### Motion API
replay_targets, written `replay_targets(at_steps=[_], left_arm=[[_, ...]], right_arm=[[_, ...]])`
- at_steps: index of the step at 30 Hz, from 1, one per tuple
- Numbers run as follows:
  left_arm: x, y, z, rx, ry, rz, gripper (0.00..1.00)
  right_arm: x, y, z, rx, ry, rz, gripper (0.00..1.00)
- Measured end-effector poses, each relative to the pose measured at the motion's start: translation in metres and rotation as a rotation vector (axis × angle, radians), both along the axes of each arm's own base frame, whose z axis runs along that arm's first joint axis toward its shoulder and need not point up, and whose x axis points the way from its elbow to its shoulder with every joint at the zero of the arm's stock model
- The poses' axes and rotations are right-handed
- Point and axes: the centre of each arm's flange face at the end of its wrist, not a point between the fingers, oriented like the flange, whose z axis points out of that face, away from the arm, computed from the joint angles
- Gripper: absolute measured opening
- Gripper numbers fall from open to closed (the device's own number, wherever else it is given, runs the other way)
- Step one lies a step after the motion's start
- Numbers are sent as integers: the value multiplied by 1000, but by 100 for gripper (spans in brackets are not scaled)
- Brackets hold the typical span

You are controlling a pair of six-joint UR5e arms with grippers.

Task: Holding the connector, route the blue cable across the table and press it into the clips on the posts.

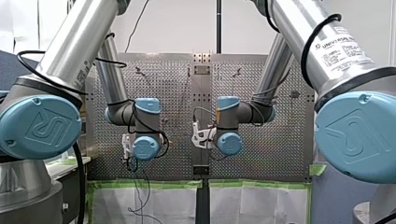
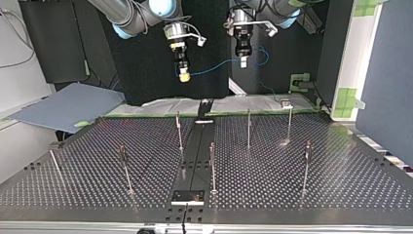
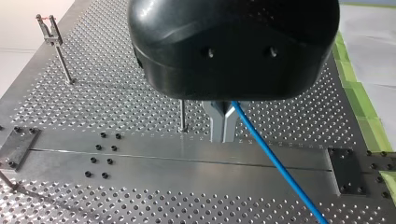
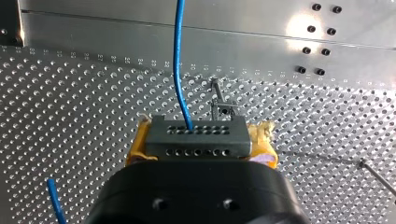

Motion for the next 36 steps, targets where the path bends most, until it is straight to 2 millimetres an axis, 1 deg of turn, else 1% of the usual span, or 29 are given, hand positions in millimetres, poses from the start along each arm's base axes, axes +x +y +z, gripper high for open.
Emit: replay_targets(at_steps=[28,31,36], left_arm=[[0,0,-1,3,4,-2,0],[-1,1,-8,16,23,-7,0],[-3,2,-17,30,45,-9,0]], right_arm=[[0,0,0,1,1,0,0],[2,5,-6,13,16,7,0],[1,15,-27,54,61,20,0]])
